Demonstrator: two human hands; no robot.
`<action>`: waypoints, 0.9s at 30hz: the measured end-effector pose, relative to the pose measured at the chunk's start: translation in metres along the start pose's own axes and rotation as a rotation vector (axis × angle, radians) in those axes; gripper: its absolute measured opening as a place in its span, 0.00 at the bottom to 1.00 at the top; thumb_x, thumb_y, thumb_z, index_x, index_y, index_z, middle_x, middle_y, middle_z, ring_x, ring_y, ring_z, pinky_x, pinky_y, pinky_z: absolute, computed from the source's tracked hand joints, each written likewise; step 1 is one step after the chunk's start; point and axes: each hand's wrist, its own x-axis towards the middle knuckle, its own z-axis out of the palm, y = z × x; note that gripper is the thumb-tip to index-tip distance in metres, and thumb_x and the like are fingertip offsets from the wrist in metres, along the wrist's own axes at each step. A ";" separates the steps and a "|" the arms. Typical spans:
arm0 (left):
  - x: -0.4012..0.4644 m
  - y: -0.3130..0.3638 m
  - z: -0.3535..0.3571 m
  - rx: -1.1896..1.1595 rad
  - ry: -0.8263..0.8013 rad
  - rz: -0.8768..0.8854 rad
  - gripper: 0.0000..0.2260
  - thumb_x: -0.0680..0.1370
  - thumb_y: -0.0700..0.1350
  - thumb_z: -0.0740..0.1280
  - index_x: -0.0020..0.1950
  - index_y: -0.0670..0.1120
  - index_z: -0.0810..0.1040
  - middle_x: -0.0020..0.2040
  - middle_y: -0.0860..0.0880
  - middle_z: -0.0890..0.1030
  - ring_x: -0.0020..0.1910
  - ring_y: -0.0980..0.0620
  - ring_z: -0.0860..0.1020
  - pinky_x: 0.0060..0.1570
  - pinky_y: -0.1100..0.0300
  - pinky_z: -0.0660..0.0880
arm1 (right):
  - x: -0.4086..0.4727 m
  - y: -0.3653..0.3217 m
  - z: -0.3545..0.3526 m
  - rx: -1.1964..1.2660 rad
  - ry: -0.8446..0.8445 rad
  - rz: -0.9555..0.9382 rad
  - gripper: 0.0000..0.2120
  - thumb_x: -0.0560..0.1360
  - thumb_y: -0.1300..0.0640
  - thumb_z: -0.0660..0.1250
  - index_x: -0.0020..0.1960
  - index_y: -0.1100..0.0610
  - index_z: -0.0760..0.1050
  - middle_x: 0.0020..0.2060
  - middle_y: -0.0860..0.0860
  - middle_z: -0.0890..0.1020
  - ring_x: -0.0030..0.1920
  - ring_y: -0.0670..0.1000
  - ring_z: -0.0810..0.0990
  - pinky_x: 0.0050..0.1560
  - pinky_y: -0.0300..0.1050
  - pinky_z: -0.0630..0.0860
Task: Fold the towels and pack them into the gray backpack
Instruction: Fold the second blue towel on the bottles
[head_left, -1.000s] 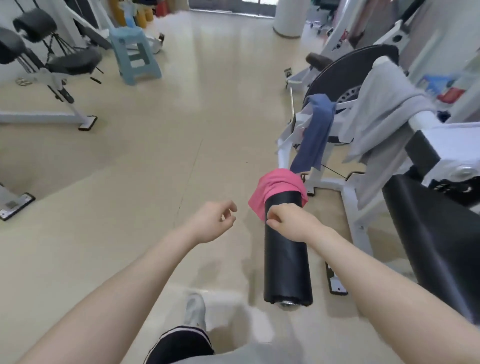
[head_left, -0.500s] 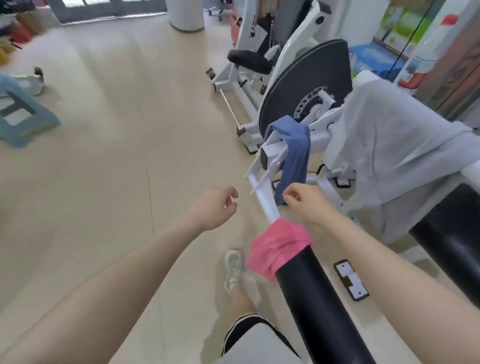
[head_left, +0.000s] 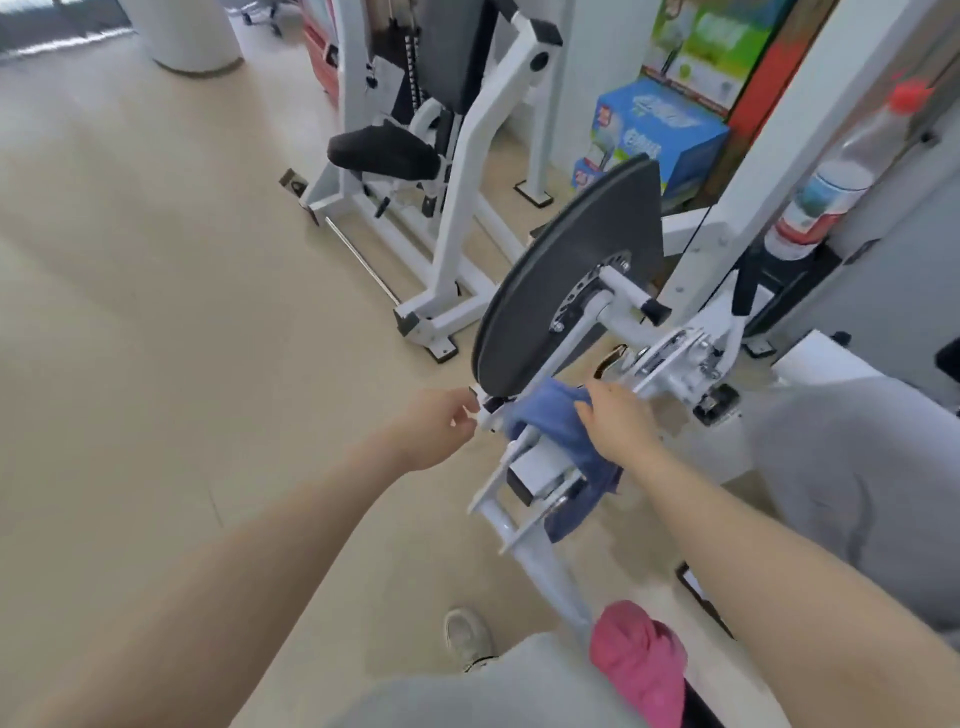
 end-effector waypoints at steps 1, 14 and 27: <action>0.007 -0.001 -0.004 0.004 -0.026 0.012 0.13 0.79 0.43 0.58 0.62 0.45 0.73 0.57 0.47 0.77 0.53 0.48 0.75 0.50 0.62 0.67 | 0.004 0.000 0.004 -0.008 -0.029 0.003 0.16 0.80 0.51 0.54 0.64 0.56 0.66 0.59 0.57 0.77 0.59 0.59 0.74 0.58 0.50 0.69; 0.038 0.012 -0.033 -0.018 -0.206 0.365 0.12 0.79 0.45 0.58 0.62 0.49 0.71 0.51 0.46 0.79 0.47 0.44 0.78 0.48 0.54 0.75 | -0.055 -0.024 -0.044 0.830 0.213 0.220 0.06 0.78 0.61 0.59 0.44 0.52 0.69 0.39 0.48 0.74 0.42 0.50 0.73 0.37 0.36 0.67; -0.104 0.095 -0.042 -0.498 -0.495 1.101 0.08 0.78 0.39 0.63 0.49 0.53 0.75 0.46 0.59 0.79 0.43 0.70 0.76 0.48 0.75 0.72 | -0.287 -0.093 -0.106 1.126 0.657 0.169 0.13 0.70 0.69 0.67 0.39 0.51 0.73 0.32 0.40 0.78 0.35 0.36 0.74 0.40 0.29 0.72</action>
